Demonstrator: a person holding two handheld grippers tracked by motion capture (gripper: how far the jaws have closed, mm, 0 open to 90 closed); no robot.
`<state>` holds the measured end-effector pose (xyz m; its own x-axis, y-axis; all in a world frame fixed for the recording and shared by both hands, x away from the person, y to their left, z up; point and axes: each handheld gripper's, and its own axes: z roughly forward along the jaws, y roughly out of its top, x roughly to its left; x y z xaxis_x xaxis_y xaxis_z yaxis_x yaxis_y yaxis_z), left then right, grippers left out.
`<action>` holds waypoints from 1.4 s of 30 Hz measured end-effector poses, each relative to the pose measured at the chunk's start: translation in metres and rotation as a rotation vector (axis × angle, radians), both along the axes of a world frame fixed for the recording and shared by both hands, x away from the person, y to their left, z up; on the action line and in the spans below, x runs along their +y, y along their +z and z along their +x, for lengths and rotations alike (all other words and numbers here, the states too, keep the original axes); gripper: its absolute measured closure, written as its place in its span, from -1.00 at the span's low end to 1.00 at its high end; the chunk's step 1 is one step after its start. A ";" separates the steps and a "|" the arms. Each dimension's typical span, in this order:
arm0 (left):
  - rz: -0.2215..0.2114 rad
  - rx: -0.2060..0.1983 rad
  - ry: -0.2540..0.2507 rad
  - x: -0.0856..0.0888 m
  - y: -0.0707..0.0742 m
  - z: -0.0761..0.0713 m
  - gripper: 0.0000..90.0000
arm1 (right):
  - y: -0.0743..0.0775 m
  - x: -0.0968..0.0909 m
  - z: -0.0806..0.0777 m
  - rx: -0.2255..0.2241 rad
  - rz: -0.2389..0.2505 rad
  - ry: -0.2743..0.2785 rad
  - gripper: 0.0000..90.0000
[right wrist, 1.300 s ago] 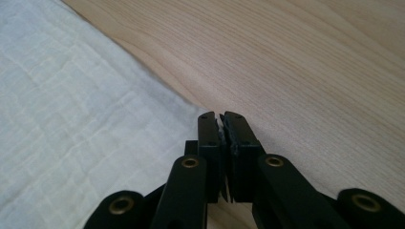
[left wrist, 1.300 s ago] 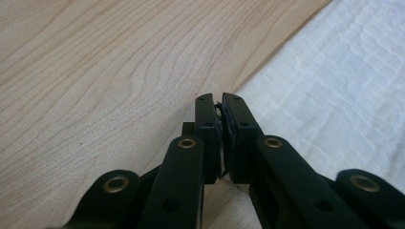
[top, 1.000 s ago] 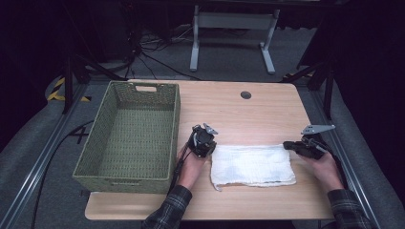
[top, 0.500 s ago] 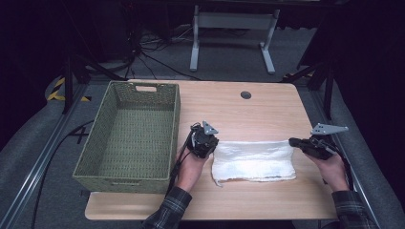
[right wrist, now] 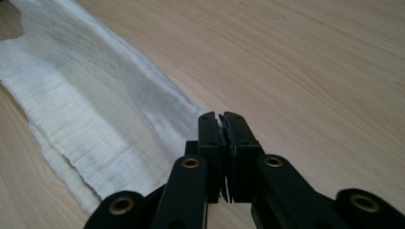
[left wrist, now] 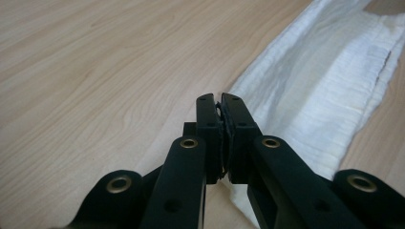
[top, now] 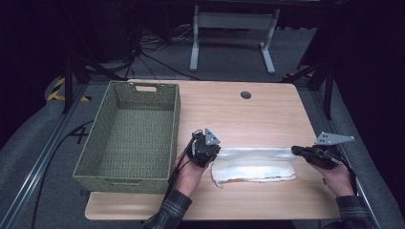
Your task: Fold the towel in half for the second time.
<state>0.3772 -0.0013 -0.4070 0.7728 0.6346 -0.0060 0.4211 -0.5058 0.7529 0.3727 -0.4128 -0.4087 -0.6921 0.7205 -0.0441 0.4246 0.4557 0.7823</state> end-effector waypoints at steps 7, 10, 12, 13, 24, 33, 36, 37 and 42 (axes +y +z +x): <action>0.009 0.006 -0.010 0.002 -0.001 -0.011 0.93 | -0.004 -0.002 -0.009 0.016 0.003 0.011 0.92; 0.026 0.012 -0.016 0.002 -0.004 -0.015 0.93 | -0.006 -0.002 -0.013 0.024 0.000 0.019 0.92; 0.028 0.024 -0.016 0.002 -0.005 -0.016 0.93 | -0.006 -0.001 -0.014 0.028 -0.004 0.021 0.92; 0.031 0.025 -0.020 0.002 -0.006 -0.018 0.93 | -0.008 -0.001 -0.017 0.031 -0.005 0.028 0.92; 0.048 0.078 -0.043 0.000 -0.018 -0.033 0.92 | -0.016 -0.003 -0.029 0.077 0.000 0.032 0.91; 0.066 0.120 -0.074 -0.004 -0.028 -0.043 0.90 | -0.023 -0.005 -0.039 0.104 0.003 0.035 0.87; 0.072 0.131 -0.082 -0.003 -0.029 -0.046 0.83 | -0.023 -0.007 -0.043 0.109 0.012 0.032 0.82; 0.066 0.128 -0.081 -0.002 -0.029 -0.046 0.78 | -0.023 -0.008 -0.045 0.113 0.015 0.031 0.78; 0.022 0.119 -0.076 0.004 -0.021 -0.050 0.59 | -0.019 -0.012 -0.053 0.098 0.047 0.020 0.70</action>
<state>0.3269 0.0026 -0.4278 0.8130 0.5756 -0.0876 0.4671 -0.5549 0.6884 0.3200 -0.4251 -0.4275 -0.7057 0.7061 0.0585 0.4916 0.4284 0.7581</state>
